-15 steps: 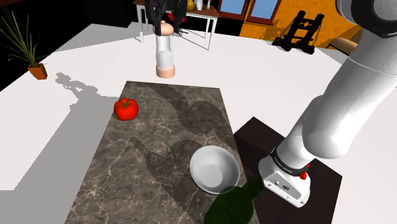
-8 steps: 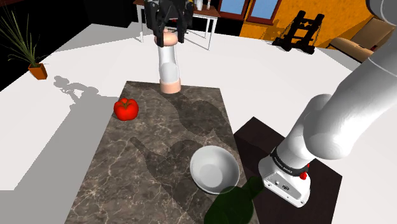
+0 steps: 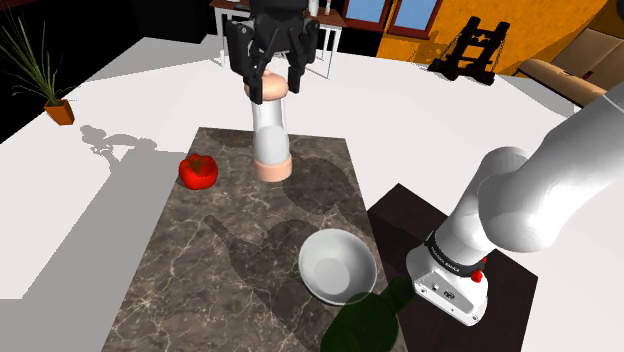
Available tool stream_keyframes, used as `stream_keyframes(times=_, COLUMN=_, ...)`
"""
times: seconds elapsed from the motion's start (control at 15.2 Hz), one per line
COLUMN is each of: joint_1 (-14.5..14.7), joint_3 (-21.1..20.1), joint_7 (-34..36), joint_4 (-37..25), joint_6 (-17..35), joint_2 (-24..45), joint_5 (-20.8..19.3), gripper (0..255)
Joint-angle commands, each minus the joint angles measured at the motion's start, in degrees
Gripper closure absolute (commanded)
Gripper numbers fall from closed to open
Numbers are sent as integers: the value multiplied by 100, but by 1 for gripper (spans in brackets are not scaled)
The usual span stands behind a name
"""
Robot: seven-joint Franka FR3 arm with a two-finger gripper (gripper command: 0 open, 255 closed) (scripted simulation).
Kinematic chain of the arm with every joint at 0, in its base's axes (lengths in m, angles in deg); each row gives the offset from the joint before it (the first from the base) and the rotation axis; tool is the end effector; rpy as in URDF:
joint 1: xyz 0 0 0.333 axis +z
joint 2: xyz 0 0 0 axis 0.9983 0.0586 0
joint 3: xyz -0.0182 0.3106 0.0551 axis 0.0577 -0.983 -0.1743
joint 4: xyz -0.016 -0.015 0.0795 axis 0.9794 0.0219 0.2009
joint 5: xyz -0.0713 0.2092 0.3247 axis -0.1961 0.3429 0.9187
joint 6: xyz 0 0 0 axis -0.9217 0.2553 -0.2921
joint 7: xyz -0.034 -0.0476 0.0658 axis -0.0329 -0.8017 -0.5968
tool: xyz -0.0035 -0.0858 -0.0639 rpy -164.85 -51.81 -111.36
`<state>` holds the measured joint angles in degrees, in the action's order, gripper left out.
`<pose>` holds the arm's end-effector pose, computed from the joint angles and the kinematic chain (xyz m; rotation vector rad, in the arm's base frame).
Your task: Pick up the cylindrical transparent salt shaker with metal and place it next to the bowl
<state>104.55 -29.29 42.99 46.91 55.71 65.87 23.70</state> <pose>0.3738 0.3009 0.6118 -3.1246 -0.0376 0.0798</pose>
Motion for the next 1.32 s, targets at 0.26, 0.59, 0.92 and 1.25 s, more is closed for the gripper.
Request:
stream_keyframes(times=0.26, joint_1=328, joint_3=-443, joint_7=704, joint_4=421, joint_6=26, joint_2=-490, joint_5=299, gripper=255)
stream_keyframes(times=0.59, joint_1=586, joint_3=-857, joint_7=1325, joint_4=538, joint_6=17, joint_2=-714, joint_5=533, gripper=255)
stream_keyframes(times=0.92, joint_1=820, joint_3=-1326, joint_7=1995, joint_4=497, joint_6=21, joint_2=-788, joint_5=733, gripper=255)
stream_keyframes(times=1.25, joint_1=939, joint_3=-1614, joint_7=2350, joint_4=591, joint_6=180, joint_2=-792, joint_5=836, gripper=255)
